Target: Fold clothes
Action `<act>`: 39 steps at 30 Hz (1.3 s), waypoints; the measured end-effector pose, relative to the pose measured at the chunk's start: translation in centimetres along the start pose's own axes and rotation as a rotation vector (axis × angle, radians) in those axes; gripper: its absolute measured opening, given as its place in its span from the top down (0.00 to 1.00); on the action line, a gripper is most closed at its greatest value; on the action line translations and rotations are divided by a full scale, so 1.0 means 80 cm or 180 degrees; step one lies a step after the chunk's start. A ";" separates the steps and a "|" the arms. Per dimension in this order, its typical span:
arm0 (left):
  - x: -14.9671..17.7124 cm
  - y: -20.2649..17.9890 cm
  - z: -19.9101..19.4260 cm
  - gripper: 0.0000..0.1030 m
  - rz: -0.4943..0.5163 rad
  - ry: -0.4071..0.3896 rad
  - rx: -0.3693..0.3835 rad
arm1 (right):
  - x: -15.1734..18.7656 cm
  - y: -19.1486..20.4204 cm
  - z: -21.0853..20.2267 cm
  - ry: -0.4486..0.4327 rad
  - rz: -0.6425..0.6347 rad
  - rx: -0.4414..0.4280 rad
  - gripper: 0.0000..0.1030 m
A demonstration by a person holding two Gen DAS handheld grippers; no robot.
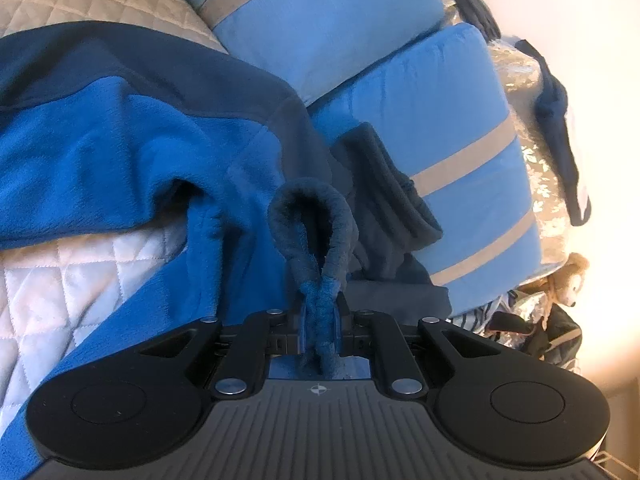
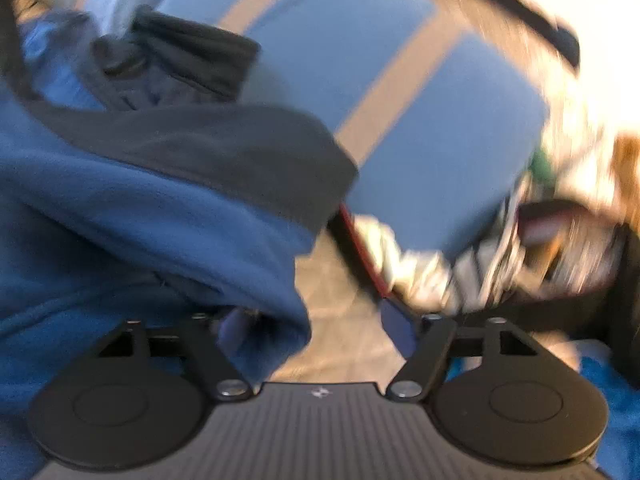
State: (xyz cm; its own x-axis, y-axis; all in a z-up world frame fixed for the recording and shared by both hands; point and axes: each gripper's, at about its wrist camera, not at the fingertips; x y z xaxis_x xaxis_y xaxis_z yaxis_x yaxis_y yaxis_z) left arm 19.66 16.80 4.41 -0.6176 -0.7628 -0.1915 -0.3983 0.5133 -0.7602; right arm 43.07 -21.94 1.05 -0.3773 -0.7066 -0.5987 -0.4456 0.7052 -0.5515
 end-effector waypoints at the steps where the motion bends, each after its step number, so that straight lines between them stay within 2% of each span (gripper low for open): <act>1: 0.000 0.001 0.001 0.89 -0.0010 0.0003 0.0001 | -0.003 -0.003 -0.001 -0.0040 0.0025 -0.0032 0.48; 2: 0.001 0.003 0.002 0.89 -0.0020 0.0011 0.0006 | -0.006 -0.007 -0.001 -0.0070 0.0066 -0.0073 0.65; 5: 0.006 0.004 0.010 0.89 -0.0032 0.0057 0.0031 | -0.011 -0.039 0.005 0.0003 0.0616 -0.0347 0.77; 8: 0.015 0.004 0.024 0.89 -0.0016 0.0126 0.0055 | 0.001 -0.084 0.023 0.0163 0.1491 -0.0735 0.77; 11: 0.028 0.003 0.036 0.89 0.0027 0.0213 0.0109 | 0.031 -0.116 0.043 0.0345 0.2320 -0.1131 0.76; 14: 0.042 0.007 0.043 0.89 0.0049 0.0256 -0.0010 | 0.063 -0.130 0.062 0.0584 0.2839 -0.1418 0.61; 15: 0.047 0.012 0.043 0.89 0.0025 0.0263 -0.0077 | 0.068 -0.131 0.064 0.0650 0.2863 -0.1430 0.49; 18: 0.061 0.033 0.047 0.89 -0.0069 0.0274 -0.0219 | 0.078 -0.131 0.059 0.0764 0.2757 -0.1300 0.23; 21: 0.068 0.055 0.060 0.89 -0.0138 0.0302 -0.0366 | 0.074 -0.130 0.040 0.0797 0.2409 -0.1023 0.21; 23: 0.066 0.065 0.068 0.89 -0.0255 0.0388 -0.0461 | 0.065 -0.122 0.020 0.0842 0.2022 -0.0586 0.21; 27: 0.066 0.067 0.072 0.88 -0.0235 0.0427 -0.0503 | 0.050 -0.117 -0.021 0.0673 0.1677 -0.0098 0.17; 31: 0.067 0.069 0.070 0.88 -0.0234 0.0417 -0.0477 | 0.027 -0.116 -0.052 0.0407 0.1637 -0.0139 0.14; 35: 0.073 0.053 0.069 0.88 0.0087 0.0378 -0.0642 | -0.006 -0.101 -0.074 0.0227 0.1678 -0.0243 0.14; 39: 0.079 0.038 0.069 0.86 0.0409 0.0339 -0.0807 | -0.041 -0.068 -0.097 0.0137 0.1711 -0.0546 0.14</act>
State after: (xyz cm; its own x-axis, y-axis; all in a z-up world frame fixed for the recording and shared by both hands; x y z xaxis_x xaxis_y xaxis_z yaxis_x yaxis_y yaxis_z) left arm 18.30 11.38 -2.50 -0.7361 -0.6467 -0.1998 -0.4606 0.6949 -0.5523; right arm 40.46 -23.91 10.50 -0.6187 -0.2549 -0.7431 -0.3058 0.9494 -0.0711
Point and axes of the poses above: each gripper's, at about its wrist camera, not at the fingertips, and z roughly the way its jaws point, y to its left, x to its underside, and after that the axes turned 9 degrees about y, right-handed
